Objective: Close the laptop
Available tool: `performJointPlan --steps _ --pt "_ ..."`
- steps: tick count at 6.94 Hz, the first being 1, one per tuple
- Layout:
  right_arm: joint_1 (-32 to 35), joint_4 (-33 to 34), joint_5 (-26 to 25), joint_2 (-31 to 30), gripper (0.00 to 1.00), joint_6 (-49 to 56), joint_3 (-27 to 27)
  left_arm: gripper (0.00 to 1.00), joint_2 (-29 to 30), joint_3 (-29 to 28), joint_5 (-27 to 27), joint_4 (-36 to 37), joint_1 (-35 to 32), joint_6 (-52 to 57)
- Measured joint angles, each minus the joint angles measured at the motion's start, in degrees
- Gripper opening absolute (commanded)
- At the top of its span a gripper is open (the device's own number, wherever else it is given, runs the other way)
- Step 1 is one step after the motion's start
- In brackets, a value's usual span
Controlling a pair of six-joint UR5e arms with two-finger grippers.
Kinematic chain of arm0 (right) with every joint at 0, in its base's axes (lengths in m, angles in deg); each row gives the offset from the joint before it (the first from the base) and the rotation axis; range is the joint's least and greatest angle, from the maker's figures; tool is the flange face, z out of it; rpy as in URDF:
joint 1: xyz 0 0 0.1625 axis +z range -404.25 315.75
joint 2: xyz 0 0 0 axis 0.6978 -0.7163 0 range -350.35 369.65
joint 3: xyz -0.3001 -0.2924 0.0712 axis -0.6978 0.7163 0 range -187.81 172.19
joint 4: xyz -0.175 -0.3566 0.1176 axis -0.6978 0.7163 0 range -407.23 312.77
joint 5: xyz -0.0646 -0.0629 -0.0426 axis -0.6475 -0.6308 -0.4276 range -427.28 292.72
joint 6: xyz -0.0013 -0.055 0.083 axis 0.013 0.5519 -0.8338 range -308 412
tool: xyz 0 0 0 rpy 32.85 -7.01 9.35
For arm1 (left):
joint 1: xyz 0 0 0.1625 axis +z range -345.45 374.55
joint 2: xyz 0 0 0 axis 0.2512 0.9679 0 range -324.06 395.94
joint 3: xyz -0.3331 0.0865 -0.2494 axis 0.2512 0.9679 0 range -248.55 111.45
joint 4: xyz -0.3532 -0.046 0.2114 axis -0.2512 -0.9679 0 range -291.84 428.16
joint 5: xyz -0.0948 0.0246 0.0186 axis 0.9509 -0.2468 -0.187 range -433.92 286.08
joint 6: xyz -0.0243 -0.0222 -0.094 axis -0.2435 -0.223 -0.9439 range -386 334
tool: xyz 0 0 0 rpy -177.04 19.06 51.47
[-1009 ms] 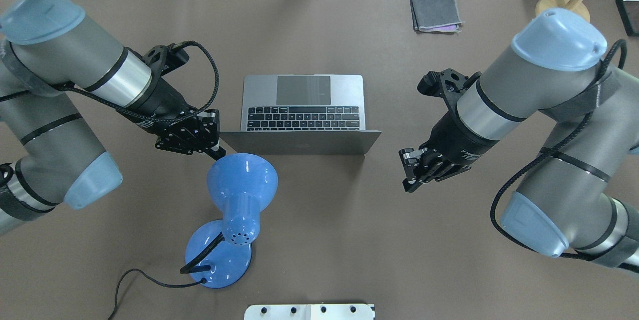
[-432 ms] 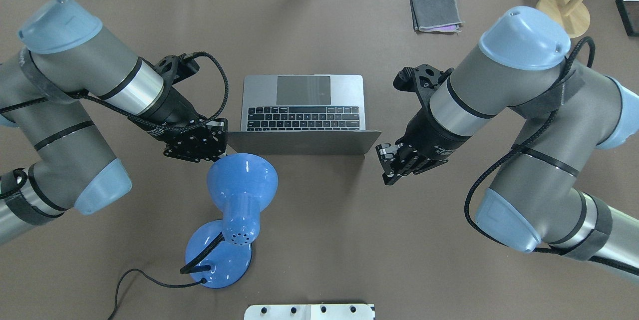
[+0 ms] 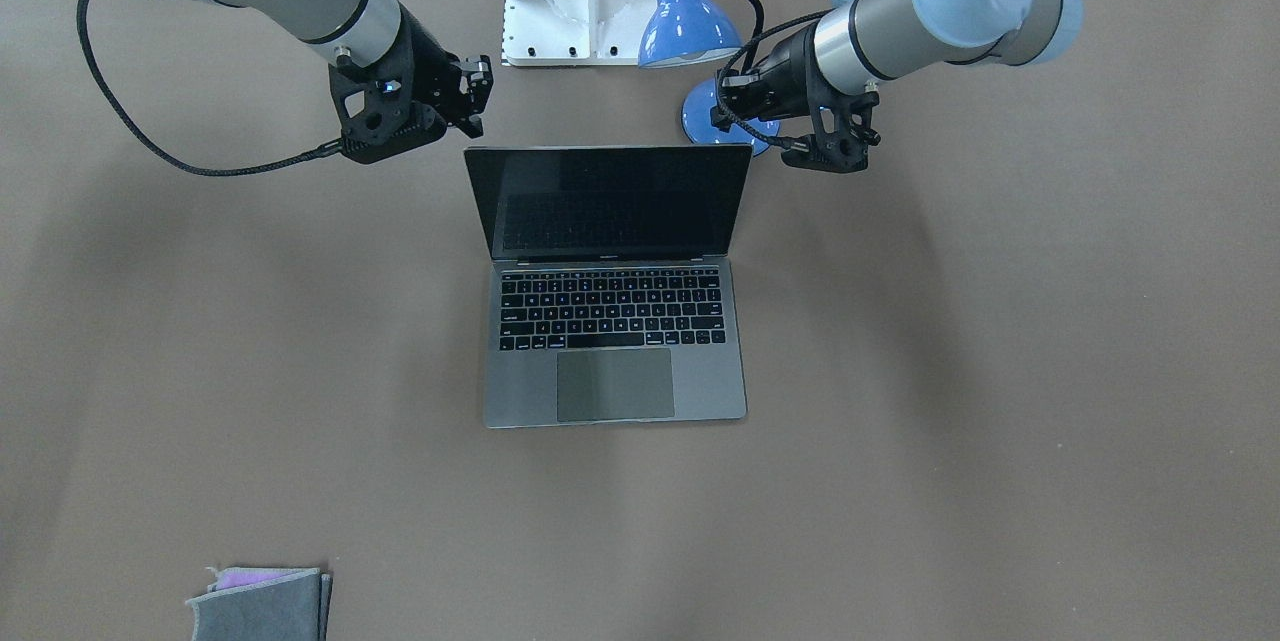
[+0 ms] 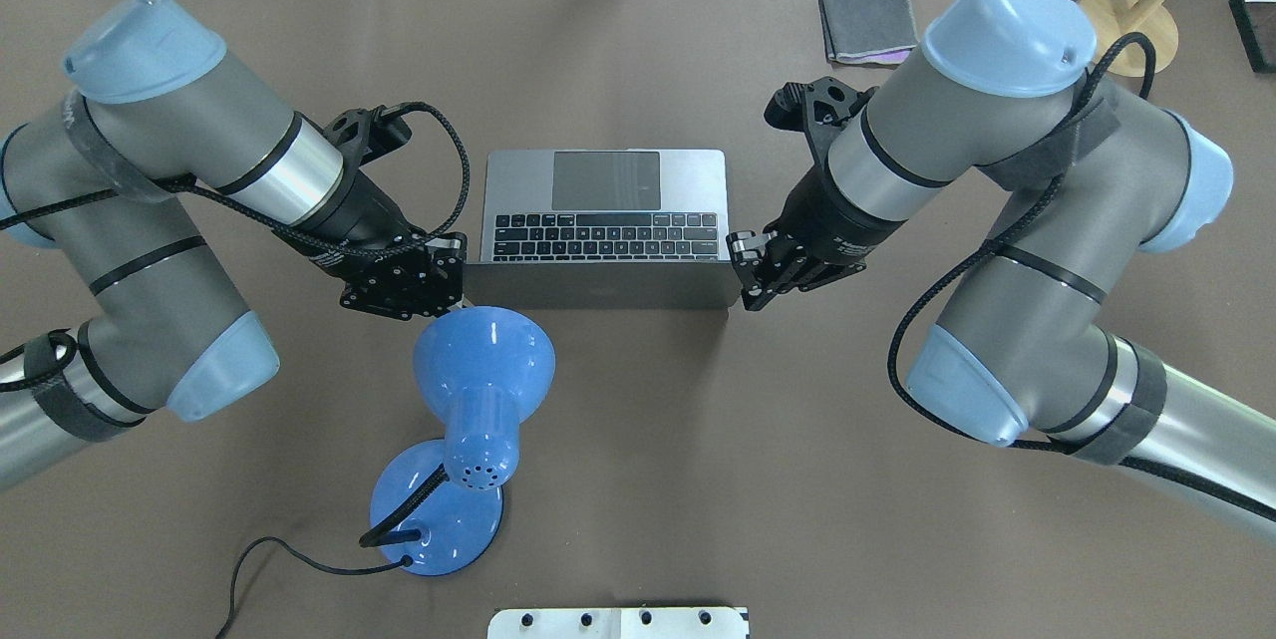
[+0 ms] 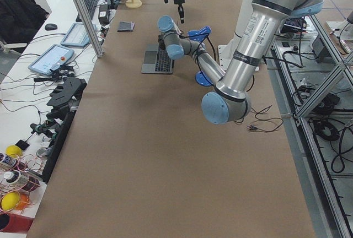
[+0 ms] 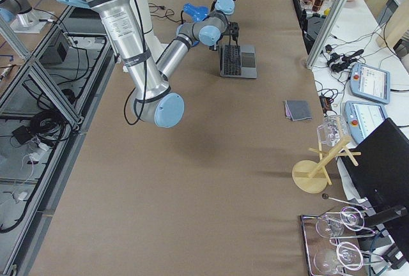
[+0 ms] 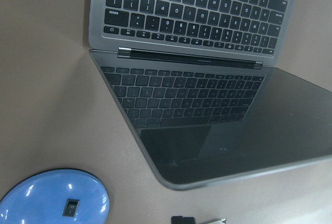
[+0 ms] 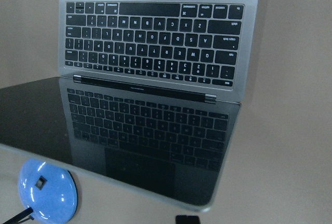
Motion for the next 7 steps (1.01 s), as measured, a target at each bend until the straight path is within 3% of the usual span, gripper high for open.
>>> performJointPlan --steps 2,7 --pt "0.46 -3.44 -0.1 0.59 0.0 -0.06 1.92 0.0 1.07 -0.7 -1.37 0.05 0.0 0.05" --pt "1.91 -4.32 -1.34 5.26 0.0 -0.01 7.01 0.0 3.68 -3.35 -4.26 0.0 -0.69 0.29"
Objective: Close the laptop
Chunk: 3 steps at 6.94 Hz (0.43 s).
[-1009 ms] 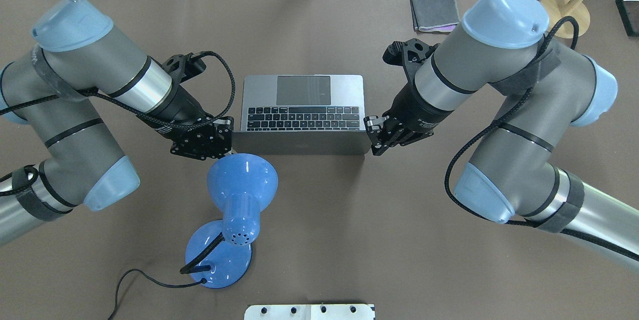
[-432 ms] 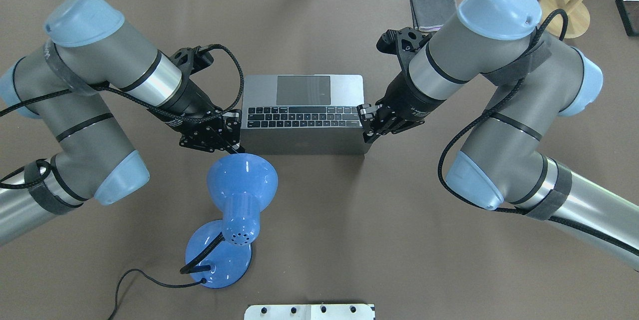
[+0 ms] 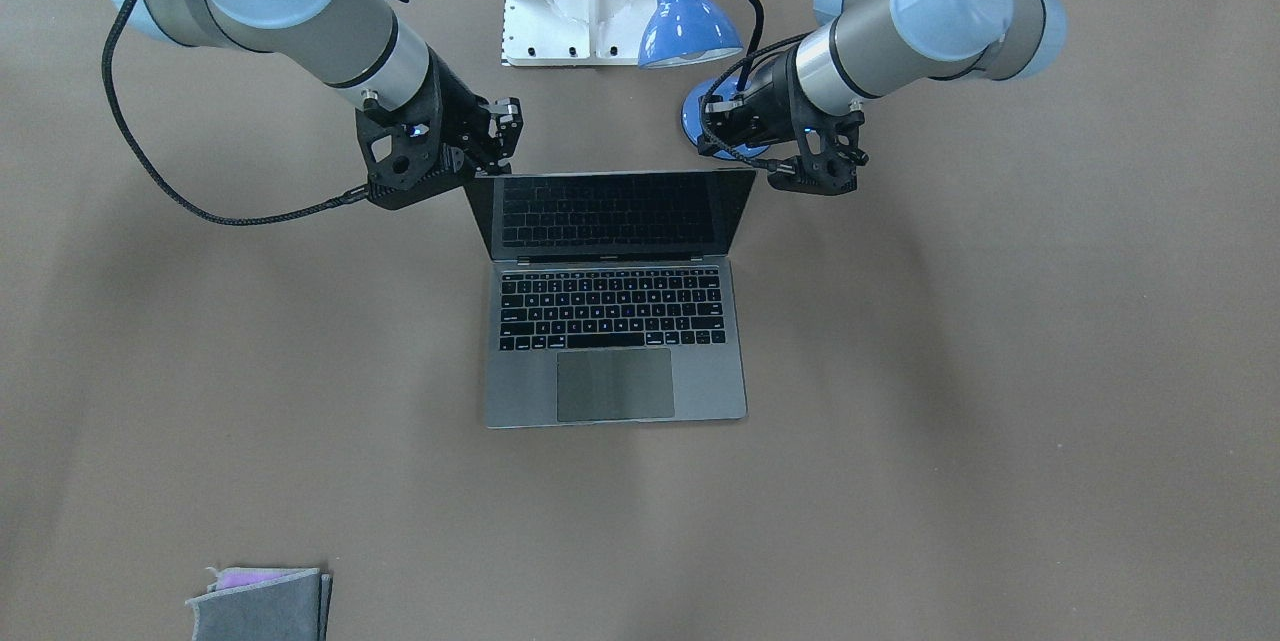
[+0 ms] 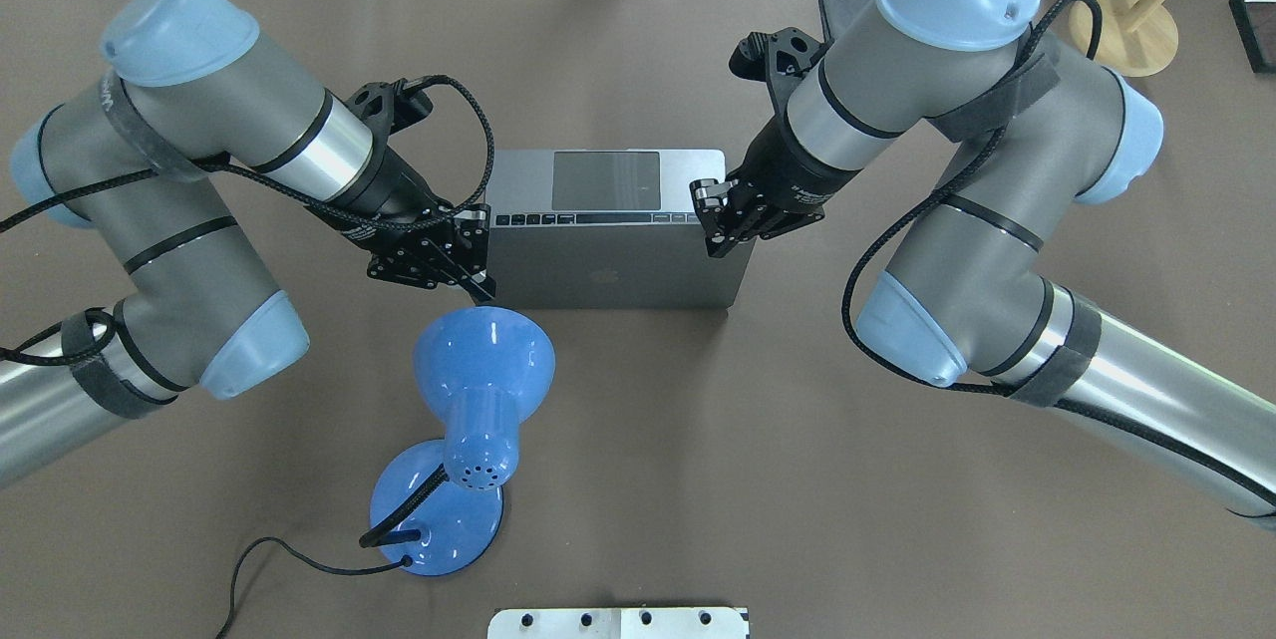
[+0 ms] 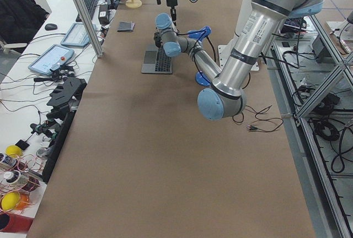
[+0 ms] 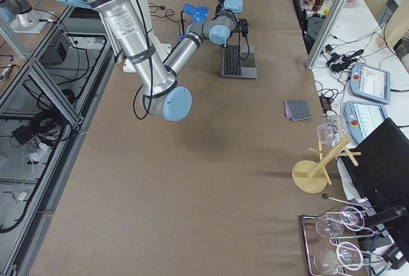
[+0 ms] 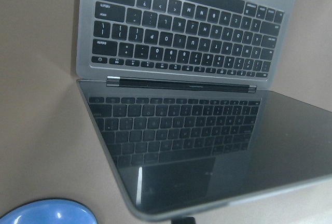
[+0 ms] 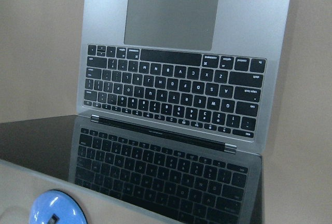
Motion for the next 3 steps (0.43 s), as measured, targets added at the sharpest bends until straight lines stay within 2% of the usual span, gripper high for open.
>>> performJointPlan --steps 3 --pt "2.52 -0.92 -0.15 2.95 0.0 0.3 4.9 0.0 3.49 -4.98 -1.03 -0.19 -1.51 0.89"
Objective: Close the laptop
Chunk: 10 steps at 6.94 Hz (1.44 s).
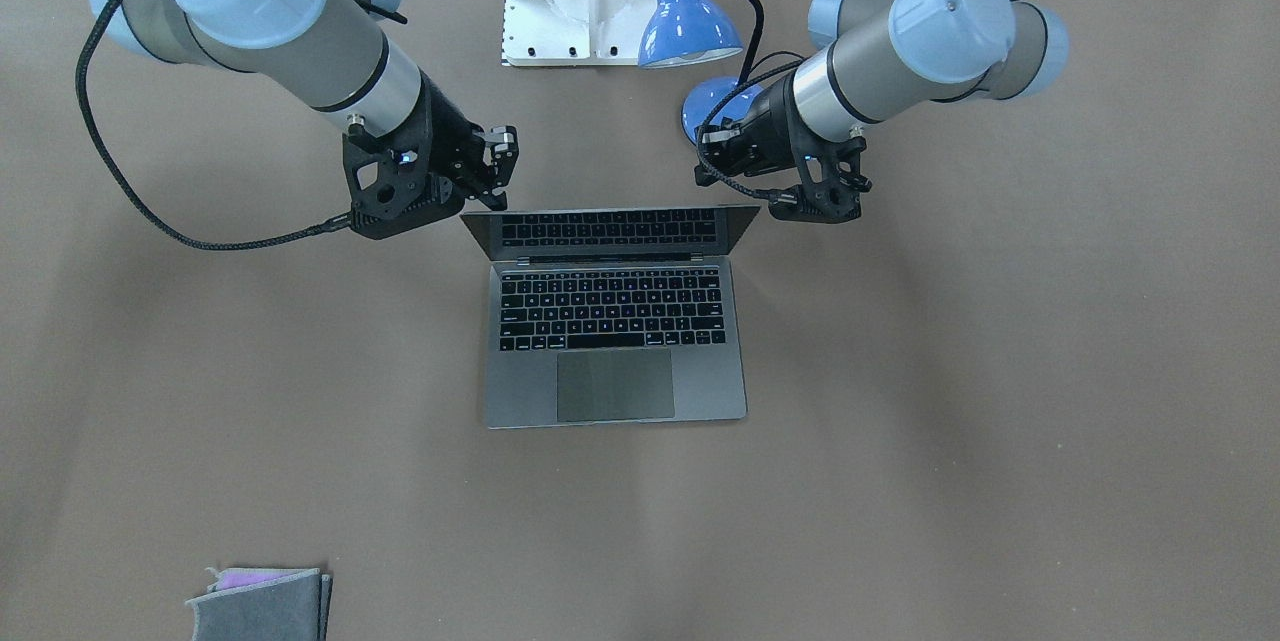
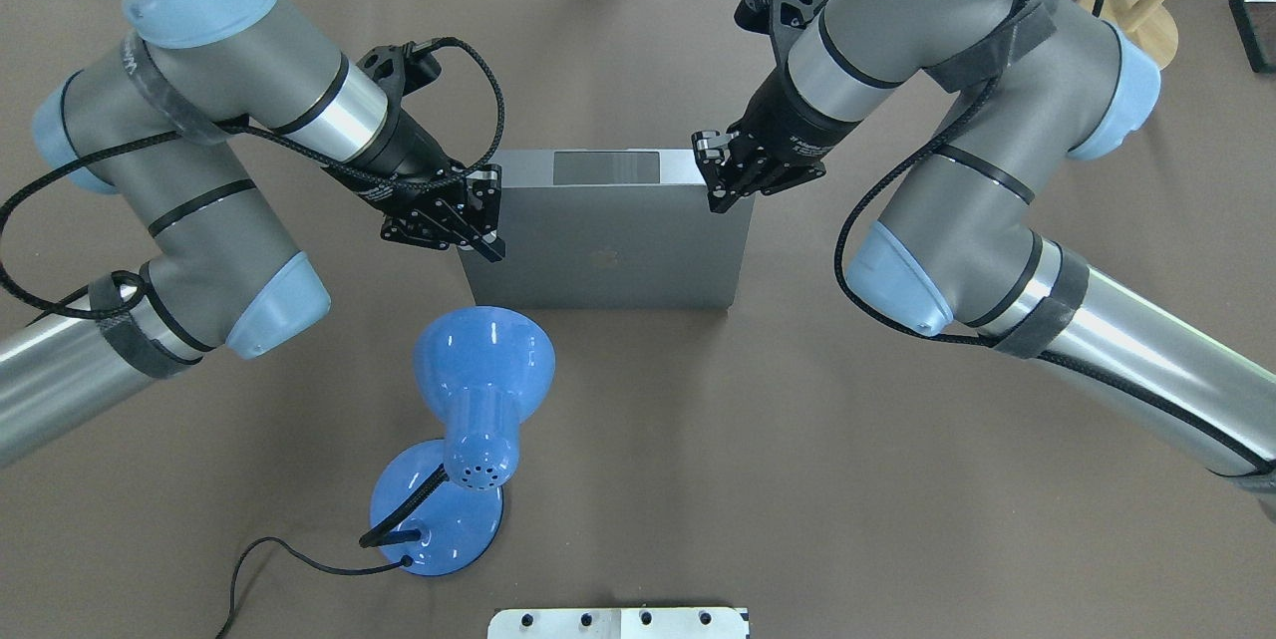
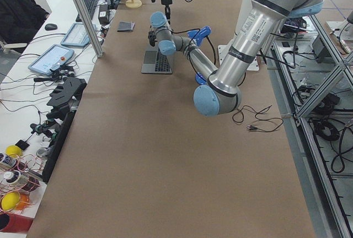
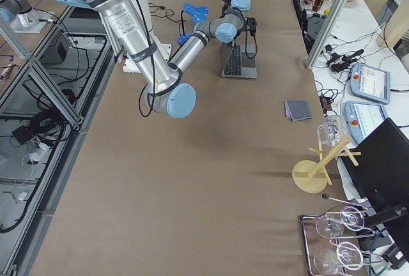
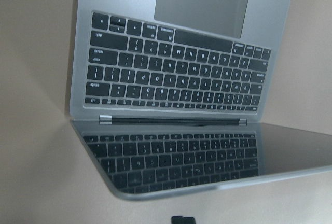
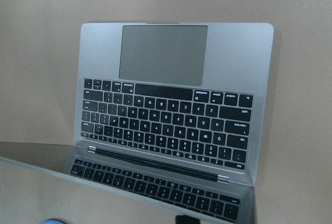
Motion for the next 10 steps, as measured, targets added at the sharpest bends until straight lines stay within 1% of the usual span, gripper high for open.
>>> performJointPlan --steps 2,4,6,8,10 --pt "0.44 -6.04 -0.11 2.23 0.0 -0.07 8.01 0.0 2.6 -4.94 -2.39 -0.24 -0.14 2.09" --pt "0.43 -9.05 -0.71 5.48 0.0 -0.09 14.74 0.0 4.13 -8.79 -3.74 -1.09 -0.23 3.96" --pt "0.4 -13.15 -1.75 8.06 0.0 -0.09 21.24 0.0 6.61 -15.99 -6.42 -5.98 -0.24 4.79" --pt "0.4 -15.82 -2.72 8.89 0.0 -0.05 24.99 0.0 9.58 -22.43 -9.65 -9.39 -0.13 4.91" --pt "0.25 -18.77 -3.9 10.62 0.0 0.07 30.09 0.0 11.24 -26.98 -12.45 -12.36 0.28 4.92"
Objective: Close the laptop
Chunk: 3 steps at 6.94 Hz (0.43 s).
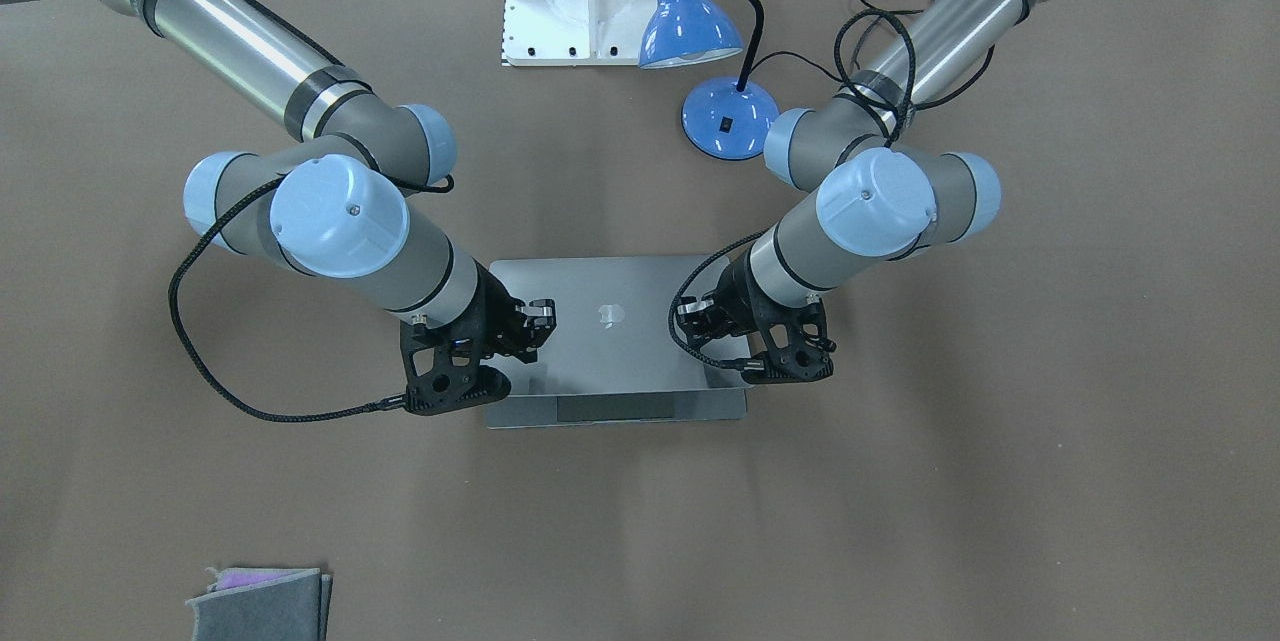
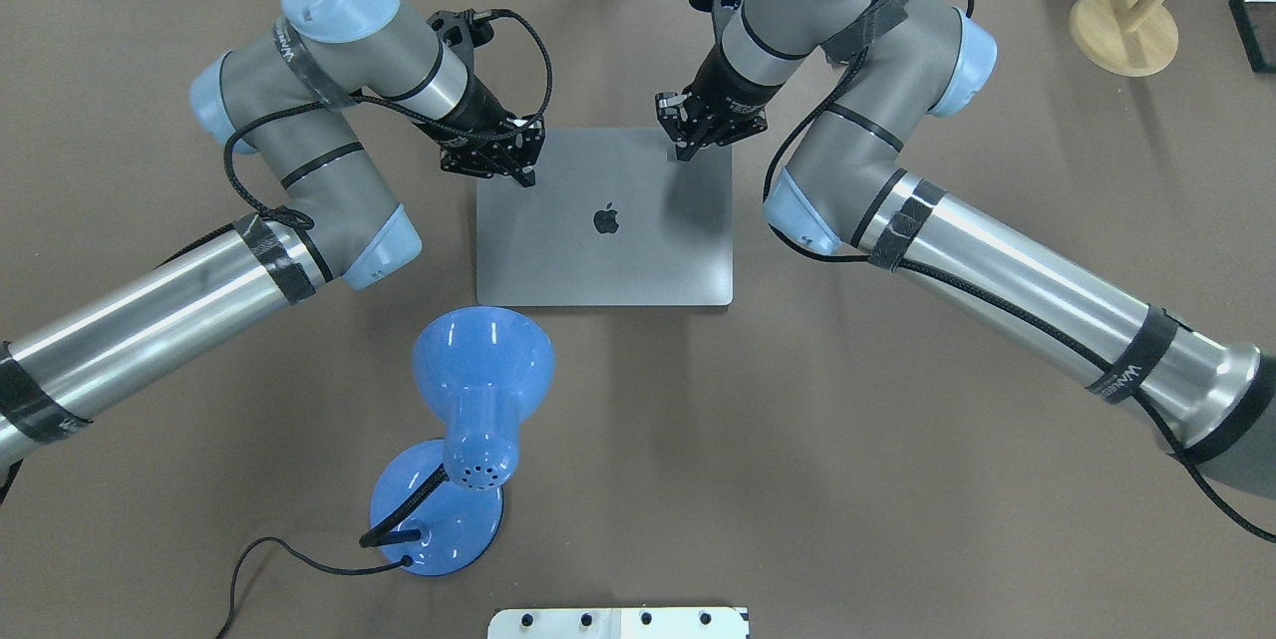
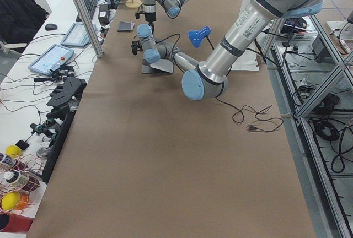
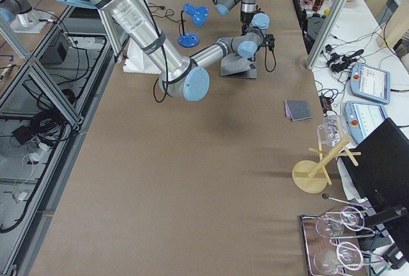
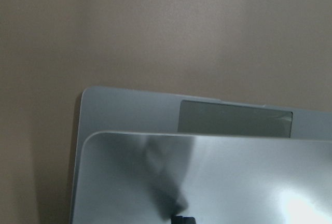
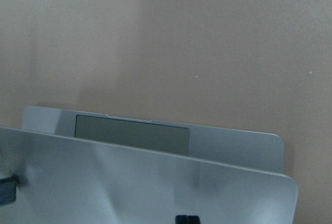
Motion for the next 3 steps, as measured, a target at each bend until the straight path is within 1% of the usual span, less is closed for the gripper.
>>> performJointPlan --steps 1,3 --pt "-0.15 -2.03 -0.37 0.48 0.0 0.04 2.48 0.0 0.48 -1.54 -1.24 -0.94 0.43 -0.01" --pt "-0.97 -3.23 -1.74 0.93 0.0 0.05 4.92 0.0 0.72 -2.56 -2.4 -1.38 0.98 -0.02"
